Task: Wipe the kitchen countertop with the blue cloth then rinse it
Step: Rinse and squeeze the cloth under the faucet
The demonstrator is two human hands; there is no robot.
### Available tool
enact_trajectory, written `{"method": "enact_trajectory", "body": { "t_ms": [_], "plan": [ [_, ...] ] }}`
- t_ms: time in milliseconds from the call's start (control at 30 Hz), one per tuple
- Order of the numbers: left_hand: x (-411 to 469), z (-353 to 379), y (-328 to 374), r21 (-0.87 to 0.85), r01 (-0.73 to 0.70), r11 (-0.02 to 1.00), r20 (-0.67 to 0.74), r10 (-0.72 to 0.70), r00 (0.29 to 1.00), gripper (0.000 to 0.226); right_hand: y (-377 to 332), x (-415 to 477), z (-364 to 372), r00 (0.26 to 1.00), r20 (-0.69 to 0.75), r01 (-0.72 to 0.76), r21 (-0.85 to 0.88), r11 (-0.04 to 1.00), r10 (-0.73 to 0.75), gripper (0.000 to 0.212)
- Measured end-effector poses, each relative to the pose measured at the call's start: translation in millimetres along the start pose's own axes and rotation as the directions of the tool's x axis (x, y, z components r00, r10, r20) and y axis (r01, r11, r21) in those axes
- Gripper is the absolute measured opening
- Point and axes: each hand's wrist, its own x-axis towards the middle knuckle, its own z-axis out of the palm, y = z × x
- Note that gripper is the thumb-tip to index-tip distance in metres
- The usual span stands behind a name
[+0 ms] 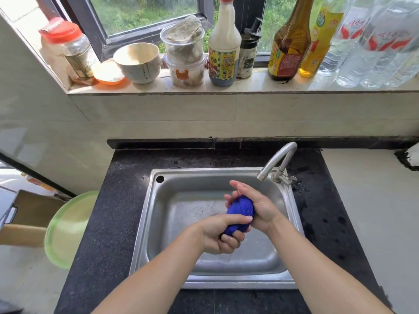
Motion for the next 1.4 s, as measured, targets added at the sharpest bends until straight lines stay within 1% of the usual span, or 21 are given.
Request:
{"method": "enact_trajectory", "body": {
  "t_ms": [67, 133, 233, 300, 400, 467, 533, 633, 700, 733, 800, 867, 900, 933, 1000, 1033, 1100, 1167, 1233, 1300, 1400],
  "plan": [
    [-1, -1, -2, 0.082, -0.007, 0.997, -0.063, 0.012, 0.998, 0.023, -4, 4, 7, 0.999, -0.043, 0.011, -0.184, 0.983, -0.019, 0.017],
    [1, 1, -1, 0.243, -0.015, 0.97, -0.247, 0.077, 0.966, 0.021, 0, 12, 10, 0.987, -0.146, 0.008, -0.366, 0.93, -0.066, 0.025],
    [9, 11, 1, 0.484, -0.001, 0.875, -0.512, 0.284, 0.811, 0.022, 10, 26, 16, 0.915, -0.356, -0.012, -0.493, 0.87, -0.189, 0.032],
    [15, 17, -1, 0.643, 0.078, 0.762, -0.598, 0.436, 0.673, 0.018, 16, 35, 14, 0.858, -0.445, -0.033, -0.546, 0.837, -0.257, 0.034],
    [22, 17, -8, 0.804, 0.268, 0.531, -0.58, 0.603, 0.548, 0.006, 24, 46, 11, 0.784, -0.554, -0.072, -0.531, 0.844, -0.282, 0.035],
    [26, 15, -13, 0.851, 0.354, 0.388, -0.524, 0.683, 0.509, 0.015, 30, 54, 6, 0.725, -0.636, -0.1, -0.48, 0.872, -0.266, 0.033],
    [29, 11, -17, 0.868, 0.411, 0.278, -0.472, 0.719, 0.51, 0.019, 35, 61, 2, 0.677, -0.698, -0.126, -0.421, 0.898, -0.232, 0.029],
    [32, 4, -23, 0.88, 0.458, 0.125, -0.365, 0.796, 0.483, 0.016, 43, 66, -9, 0.671, -0.717, -0.217, -0.435, 0.874, -0.19, 0.022],
    [33, -1, -26, 0.864, 0.503, -0.002, -0.274, 0.837, 0.473, 0.021, 49, 66, -14, 0.609, -0.778, -0.266, -0.384, 0.884, -0.154, 0.026],
    [34, -2, -29, 0.865, 0.502, -0.02, -0.271, 0.823, 0.5, 0.021, 51, 64, -15, 0.578, -0.805, -0.268, -0.34, 0.901, -0.132, 0.028],
    [35, -2, -31, 0.885, 0.458, 0.084, -0.348, 0.773, 0.531, 0.022, 49, 60, -13, 0.62, -0.781, -0.255, -0.299, 0.92, -0.082, 0.029],
    [31, -2, -27, 0.866, 0.36, 0.347, -0.498, 0.672, 0.549, 0.02, 37, 47, -5, 0.741, -0.671, -0.223, -0.282, 0.933, -0.026, 0.03],
    [30, -3, -26, 0.818, 0.236, 0.525, -0.551, 0.598, 0.582, 0.016, 30, 37, -2, 0.811, -0.585, -0.191, -0.239, 0.952, 0.016, 0.029],
    [26, -2, -22, 0.696, 0.074, 0.714, -0.576, 0.493, 0.652, 0.016, 21, 26, 0, 0.878, -0.475, -0.169, -0.194, 0.966, 0.058, 0.029],
    [13, -1, -15, 0.334, -0.085, 0.939, -0.468, 0.244, 0.849, 0.026, 8, 8, -2, 0.965, -0.243, -0.141, -0.165, 0.976, 0.098, 0.03],
    [5, 2, -12, 0.178, -0.078, 0.981, -0.354, 0.138, 0.925, 0.028, 5, 2, -5, 0.981, -0.156, -0.144, -0.161, 0.976, 0.119, 0.032],
    [-5, 7, -12, -0.035, -0.044, 0.998, -0.102, 0.04, 0.994, 0.028, 4, -5, -11, 0.987, -0.011, -0.162, -0.107, 0.981, 0.162, 0.04],
    [-5, 9, -17, -0.154, -0.024, 0.988, 0.074, 0.036, 0.997, 0.027, 5, -6, -8, 0.987, 0.079, -0.139, -0.001, 0.99, 0.139, 0.039],
    [-9, 8, -22, -0.194, -0.027, 0.981, 0.145, 0.056, 0.988, 0.027, 1, -6, 5, 0.991, 0.091, -0.104, 0.036, 0.994, 0.101, 0.031],
    [-13, 7, -22, -0.104, -0.049, 0.993, 0.085, 0.058, 0.995, 0.025, -4, -7, 20, 0.993, 0.038, -0.111, -0.054, 0.992, 0.113, 0.022],
    [-11, 10, -16, 0.195, -0.092, 0.976, -0.255, 0.141, 0.957, 0.026, -7, -1, 32, 0.977, -0.169, -0.161, -0.183, 0.97, 0.13, 0.045]
  ]
}}
